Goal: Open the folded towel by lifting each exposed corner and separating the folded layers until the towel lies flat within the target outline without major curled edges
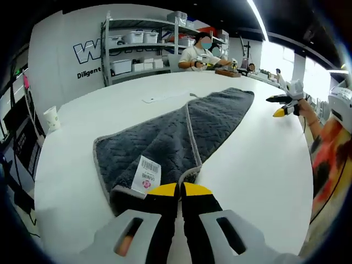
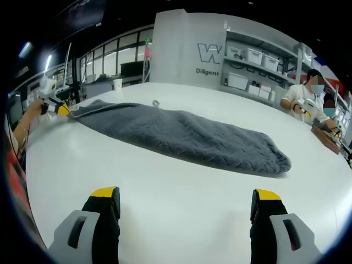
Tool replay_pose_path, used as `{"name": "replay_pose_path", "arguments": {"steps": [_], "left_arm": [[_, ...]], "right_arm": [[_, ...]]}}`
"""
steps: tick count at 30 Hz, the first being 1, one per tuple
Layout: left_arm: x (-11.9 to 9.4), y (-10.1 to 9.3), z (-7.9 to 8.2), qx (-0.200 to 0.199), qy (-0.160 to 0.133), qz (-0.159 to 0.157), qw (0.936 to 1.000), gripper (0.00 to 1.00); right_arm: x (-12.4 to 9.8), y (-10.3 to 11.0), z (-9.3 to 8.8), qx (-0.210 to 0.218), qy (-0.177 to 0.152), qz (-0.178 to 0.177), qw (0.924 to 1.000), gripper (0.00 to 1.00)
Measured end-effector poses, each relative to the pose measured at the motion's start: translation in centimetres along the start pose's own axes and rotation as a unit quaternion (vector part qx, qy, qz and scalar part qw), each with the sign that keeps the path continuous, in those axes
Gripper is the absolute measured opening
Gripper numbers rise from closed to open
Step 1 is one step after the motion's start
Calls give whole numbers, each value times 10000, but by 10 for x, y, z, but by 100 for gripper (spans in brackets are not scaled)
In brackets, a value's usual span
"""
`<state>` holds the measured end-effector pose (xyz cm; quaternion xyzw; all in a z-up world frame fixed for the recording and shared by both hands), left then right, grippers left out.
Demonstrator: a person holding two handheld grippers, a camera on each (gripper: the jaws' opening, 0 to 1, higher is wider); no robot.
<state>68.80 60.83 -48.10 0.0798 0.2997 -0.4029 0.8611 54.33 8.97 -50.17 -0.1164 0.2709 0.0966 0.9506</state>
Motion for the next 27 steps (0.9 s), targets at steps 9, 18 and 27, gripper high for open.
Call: {"name": "replay_pose_path", "arguments": {"steps": [9, 18, 27], "left_arm": [[-6, 8, -11, -47, 430, 116, 9990, 2], [-1, 5, -12, -19, 395, 24, 9992, 6], [-11, -11, 5, -32, -192, -284, 9994, 30]], "right_arm": [[1, 2, -2, -7, 83, 25, 10000, 99], [1, 1, 1, -37, 64, 28, 10000, 99], [2, 1, 2, -56, 58, 60, 10000, 99]]}}
Point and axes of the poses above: the point that each gripper's makers call its tool centre point, and the gripper's own axes: x roughly forward along the fingers, y roughly to its left, z roughly out of its top, the point moved 8 cm from there along -x, roughly backward along the fingers, and after that the axes turned 6 degrees about -x, right-handed, at the moved point
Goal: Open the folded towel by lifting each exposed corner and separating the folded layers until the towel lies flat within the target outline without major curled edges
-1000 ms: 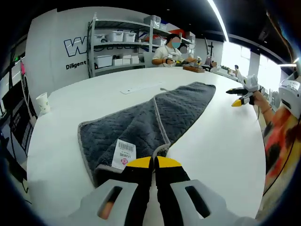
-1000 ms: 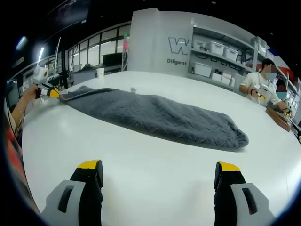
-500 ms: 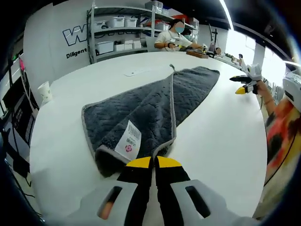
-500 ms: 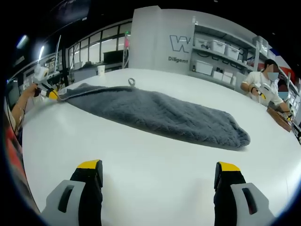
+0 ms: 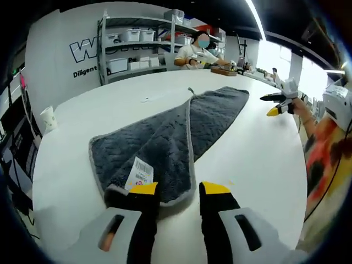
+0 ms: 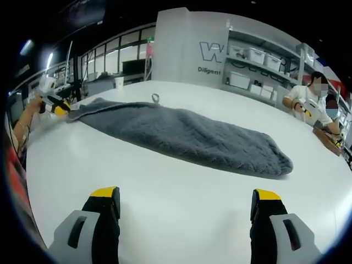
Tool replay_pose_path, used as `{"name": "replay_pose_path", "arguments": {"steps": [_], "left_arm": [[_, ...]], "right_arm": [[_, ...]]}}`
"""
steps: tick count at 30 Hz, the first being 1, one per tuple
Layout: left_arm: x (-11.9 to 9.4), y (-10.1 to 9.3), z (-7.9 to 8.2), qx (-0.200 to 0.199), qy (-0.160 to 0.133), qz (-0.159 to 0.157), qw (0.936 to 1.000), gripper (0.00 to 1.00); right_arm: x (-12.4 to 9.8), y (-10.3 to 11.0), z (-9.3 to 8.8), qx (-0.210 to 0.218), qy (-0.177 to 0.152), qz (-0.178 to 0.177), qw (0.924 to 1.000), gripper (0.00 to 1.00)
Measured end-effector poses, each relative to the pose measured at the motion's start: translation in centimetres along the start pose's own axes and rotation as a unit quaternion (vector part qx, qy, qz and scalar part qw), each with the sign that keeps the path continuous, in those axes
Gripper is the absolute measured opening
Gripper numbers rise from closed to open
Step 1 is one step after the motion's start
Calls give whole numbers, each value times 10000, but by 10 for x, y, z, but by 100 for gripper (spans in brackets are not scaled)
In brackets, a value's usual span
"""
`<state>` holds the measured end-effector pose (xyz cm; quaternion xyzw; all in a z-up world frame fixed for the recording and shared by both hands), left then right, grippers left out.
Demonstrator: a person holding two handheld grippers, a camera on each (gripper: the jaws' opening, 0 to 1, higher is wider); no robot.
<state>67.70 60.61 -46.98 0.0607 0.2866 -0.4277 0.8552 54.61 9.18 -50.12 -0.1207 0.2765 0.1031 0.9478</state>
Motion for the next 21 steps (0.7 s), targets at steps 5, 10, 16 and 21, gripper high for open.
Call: {"name": "replay_pose_path", "arguments": {"steps": [5, 10, 16, 21], "left_arm": [[-4, -10, 16, -171, -650, -128, 9977, 50], [0, -16, 20, -80, -670, 72, 9977, 77], [6, -13, 21, -373, -1058, 133, 9936, 100], [3, -4, 18, -610, -1227, 206, 9904, 100]], "right_arm": [[1, -1, -1, -2, 19, -7, 10000, 99], [-2, -5, 1, -82, 42, -49, 9999, 99], [-1, -9, 19, -362, -96, 35, 9993, 98], [3, -13, 39, -746, -135, 109, 9971, 98]]}}
Point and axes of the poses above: the point that each gripper's makers call its tool centre point, and the gripper's own axes: x roughly forward along the fingers, y roughly to its left, z roughly out of its top, the point moved 8 cm from there along -x, roughly backward along the fingers, and after that the axes turned 6 degrees about -x, right-handed, at the moved point
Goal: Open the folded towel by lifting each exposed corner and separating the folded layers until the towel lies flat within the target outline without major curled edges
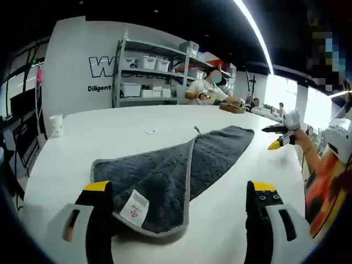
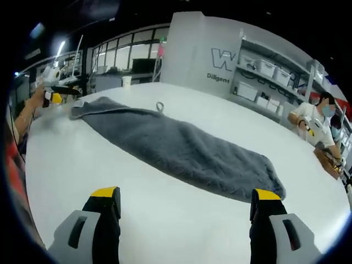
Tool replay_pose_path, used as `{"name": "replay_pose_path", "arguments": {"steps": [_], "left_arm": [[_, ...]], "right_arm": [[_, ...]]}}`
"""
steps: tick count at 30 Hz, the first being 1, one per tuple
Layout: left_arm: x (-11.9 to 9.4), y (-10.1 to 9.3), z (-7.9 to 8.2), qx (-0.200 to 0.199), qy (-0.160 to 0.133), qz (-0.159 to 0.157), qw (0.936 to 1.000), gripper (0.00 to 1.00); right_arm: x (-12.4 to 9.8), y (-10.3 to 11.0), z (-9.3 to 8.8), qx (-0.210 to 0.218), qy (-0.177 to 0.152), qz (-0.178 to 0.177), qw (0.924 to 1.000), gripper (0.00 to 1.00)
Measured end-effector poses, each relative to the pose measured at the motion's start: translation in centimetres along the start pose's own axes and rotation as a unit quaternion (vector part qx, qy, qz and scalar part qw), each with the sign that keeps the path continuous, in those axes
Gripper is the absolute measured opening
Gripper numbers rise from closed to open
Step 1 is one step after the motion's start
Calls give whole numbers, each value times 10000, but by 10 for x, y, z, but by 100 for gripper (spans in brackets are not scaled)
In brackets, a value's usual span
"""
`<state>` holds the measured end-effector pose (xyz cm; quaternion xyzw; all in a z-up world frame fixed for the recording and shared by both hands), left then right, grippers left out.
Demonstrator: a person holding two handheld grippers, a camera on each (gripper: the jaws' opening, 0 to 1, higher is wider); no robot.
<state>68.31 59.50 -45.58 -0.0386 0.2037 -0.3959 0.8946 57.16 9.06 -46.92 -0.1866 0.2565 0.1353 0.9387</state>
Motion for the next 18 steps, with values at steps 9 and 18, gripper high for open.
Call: {"name": "replay_pose_path", "arguments": {"steps": [9, 18], "left_arm": [[-12, 3, -9, -18, 27, 155, 9999, 100], [-23, -1, -20, 95, 217, 263, 9994, 100]], "right_arm": [[28, -6, 66, -361, -801, 770, 9932, 92], [78, 6, 105, -419, -1047, 1473, 9826, 82]]}}
Point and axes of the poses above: the point that each gripper's makers call its tool centre point, and the gripper's own axes: x roughly forward along the fingers, y roughly to its left, z roughly out of its top, the point moved 8 cm from there along -x, roughly backward along the fingers, and after that the axes turned 6 degrees about -x, right-handed, at the moved point
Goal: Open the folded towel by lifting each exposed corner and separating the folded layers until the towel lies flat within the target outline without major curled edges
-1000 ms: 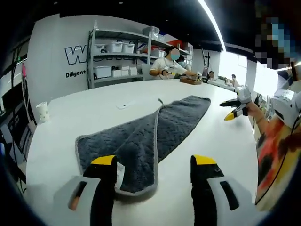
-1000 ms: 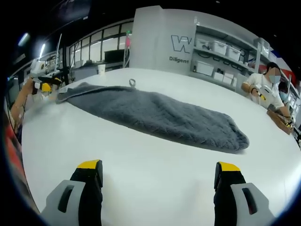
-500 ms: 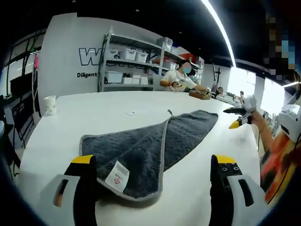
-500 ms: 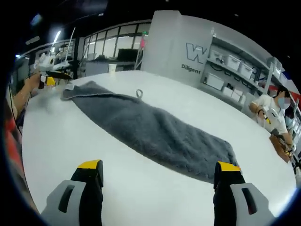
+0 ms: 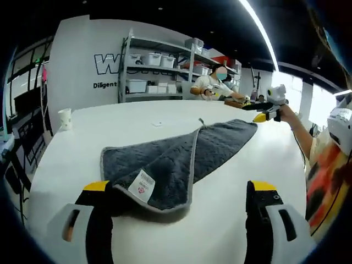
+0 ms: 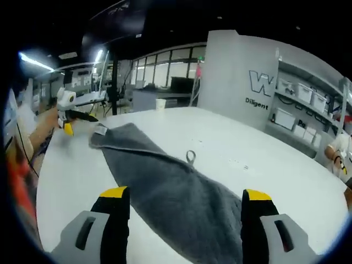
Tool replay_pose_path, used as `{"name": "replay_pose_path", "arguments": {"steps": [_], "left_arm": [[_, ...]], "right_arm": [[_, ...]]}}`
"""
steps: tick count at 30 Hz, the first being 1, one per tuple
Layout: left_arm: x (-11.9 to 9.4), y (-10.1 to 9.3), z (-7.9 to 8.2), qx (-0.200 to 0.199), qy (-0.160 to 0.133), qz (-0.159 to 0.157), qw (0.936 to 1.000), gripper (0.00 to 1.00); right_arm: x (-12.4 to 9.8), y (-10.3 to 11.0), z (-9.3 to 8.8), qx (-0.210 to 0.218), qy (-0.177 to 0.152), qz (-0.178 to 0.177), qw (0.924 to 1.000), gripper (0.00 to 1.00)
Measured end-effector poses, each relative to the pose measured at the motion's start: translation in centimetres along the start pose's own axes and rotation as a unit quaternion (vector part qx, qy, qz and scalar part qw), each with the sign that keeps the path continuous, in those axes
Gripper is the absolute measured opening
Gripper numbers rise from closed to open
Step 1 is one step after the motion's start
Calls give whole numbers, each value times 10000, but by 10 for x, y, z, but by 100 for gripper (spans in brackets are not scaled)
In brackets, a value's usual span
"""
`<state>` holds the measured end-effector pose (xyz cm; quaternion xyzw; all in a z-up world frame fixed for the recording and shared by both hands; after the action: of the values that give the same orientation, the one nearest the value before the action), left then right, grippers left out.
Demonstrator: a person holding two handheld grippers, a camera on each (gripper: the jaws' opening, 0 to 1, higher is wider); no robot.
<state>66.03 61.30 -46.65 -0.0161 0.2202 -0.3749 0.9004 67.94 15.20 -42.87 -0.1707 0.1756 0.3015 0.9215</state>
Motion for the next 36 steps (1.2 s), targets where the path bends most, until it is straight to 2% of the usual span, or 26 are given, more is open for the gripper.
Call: {"name": "replay_pose_path", "arguments": {"steps": [4, 6, 13, 18, 20, 23, 25, 29, 34, 36], "left_arm": [[-4, 0, -3, -35, -3, 36, 10000, 100], [-5, 0, -4, -72, -34, 46, 10000, 100], [-10, 0, -9, -110, -23, 85, 9999, 99], [-13, -1, -8, -127, -69, 92, 9999, 99], [-14, 0, -8, -133, -67, 117, 9998, 99], [-17, 0, -8, -117, -64, 139, 9998, 99], [-18, -1, -7, -86, -80, 128, 9998, 99], [-19, -1, -7, -83, -84, 152, 9998, 99], [-20, 0, -8, -85, -50, 179, 9998, 99], [-20, -1, -8, -90, -54, 186, 9998, 99]], "right_arm": [[26, -6, 8, -69, 10, 200, 9998, 78], [38, -10, 10, -94, -34, 264, 9996, 74], [81, -27, 15, 145, -70, 500, 9986, 59], [110, -29, 15, 149, -134, 746, 9970, 56], [124, -28, 11, 123, -57, 812, 9966, 55], [136, -30, 2, -114, 298, 821, 9961, 54], [144, -31, -1, -135, 285, 757, 9966, 54], [155, -31, -8, 11, 290, 853, 9959, 42], [155, -23, -11, -13, 235, 829, 9963, 16], [158, -24, -11, -12, 194, 908, 9957, 10]]}}
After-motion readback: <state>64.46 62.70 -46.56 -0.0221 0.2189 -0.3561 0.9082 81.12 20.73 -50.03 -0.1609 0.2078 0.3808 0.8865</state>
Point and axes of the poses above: the point that each gripper's makers call its tool centre point, and the gripper's own axes: x roughly forward along the fingers, y roughly to its left, z roughly out of its top, the point moved 8 cm from there along -x, roughly backward along the fingers, and after that the axes turned 6 degrees about -x, right-handed, at the moved point
